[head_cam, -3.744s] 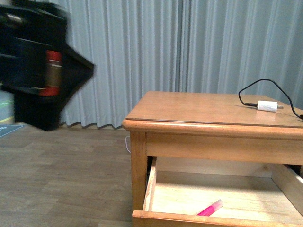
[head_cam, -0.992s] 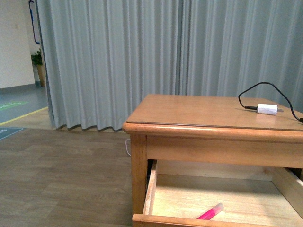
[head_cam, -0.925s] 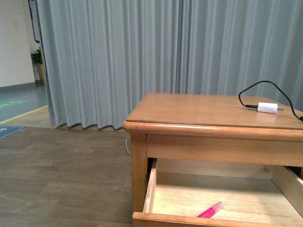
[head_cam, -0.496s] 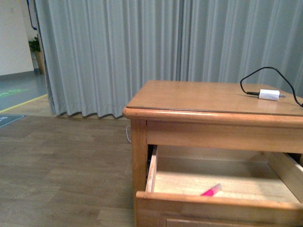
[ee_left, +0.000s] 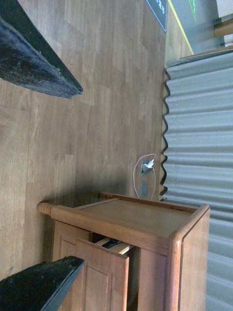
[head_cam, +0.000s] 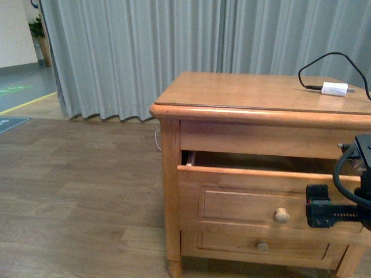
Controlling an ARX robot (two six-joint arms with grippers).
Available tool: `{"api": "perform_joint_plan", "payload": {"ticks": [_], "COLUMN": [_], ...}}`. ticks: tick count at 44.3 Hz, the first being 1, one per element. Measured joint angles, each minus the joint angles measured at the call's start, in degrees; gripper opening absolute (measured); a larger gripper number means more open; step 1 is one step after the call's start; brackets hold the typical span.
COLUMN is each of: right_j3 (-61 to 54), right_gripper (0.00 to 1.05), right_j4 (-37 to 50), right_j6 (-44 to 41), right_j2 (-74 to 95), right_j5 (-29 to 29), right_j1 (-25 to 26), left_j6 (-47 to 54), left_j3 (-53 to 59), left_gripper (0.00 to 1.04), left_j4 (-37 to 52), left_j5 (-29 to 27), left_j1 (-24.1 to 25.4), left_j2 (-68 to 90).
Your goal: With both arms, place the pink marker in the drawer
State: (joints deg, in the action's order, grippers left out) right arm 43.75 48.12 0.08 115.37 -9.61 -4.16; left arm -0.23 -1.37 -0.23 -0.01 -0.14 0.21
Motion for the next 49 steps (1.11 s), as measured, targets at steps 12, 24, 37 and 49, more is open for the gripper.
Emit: {"api": "perform_joint_plan", "payload": {"ticks": [12,24,37,49], "right_j3": [13.8,14.1,8.2,-5.5], "right_gripper": [0.96,0.96,0.96,0.96], "right_j4": [-1.5,-0.7,-2.5,-26.1], "right_j6": [2.3,3.0,5.0,8.9], "right_j2": [9.2,10.0,2.1,-33.2], "right_j5": [-1.9,-1.8,-0.5,6.0], "right_j1": [0.2,0.0,-0.6,-1.2], "left_j6": [0.0,0.0,0.0,0.0], "left_j3": [0.0,0.0,0.0,0.0], "left_gripper": [0.99,0.99,0.99,0.99], "left_j4": [0.0,0.0,0.0,0.0], "left_j5": [0.0,0.0,0.0,0.0], "left_j1": [0.0,0.0,0.0,0.0], "left_j2": [0.0,0.0,0.0,0.0]}}
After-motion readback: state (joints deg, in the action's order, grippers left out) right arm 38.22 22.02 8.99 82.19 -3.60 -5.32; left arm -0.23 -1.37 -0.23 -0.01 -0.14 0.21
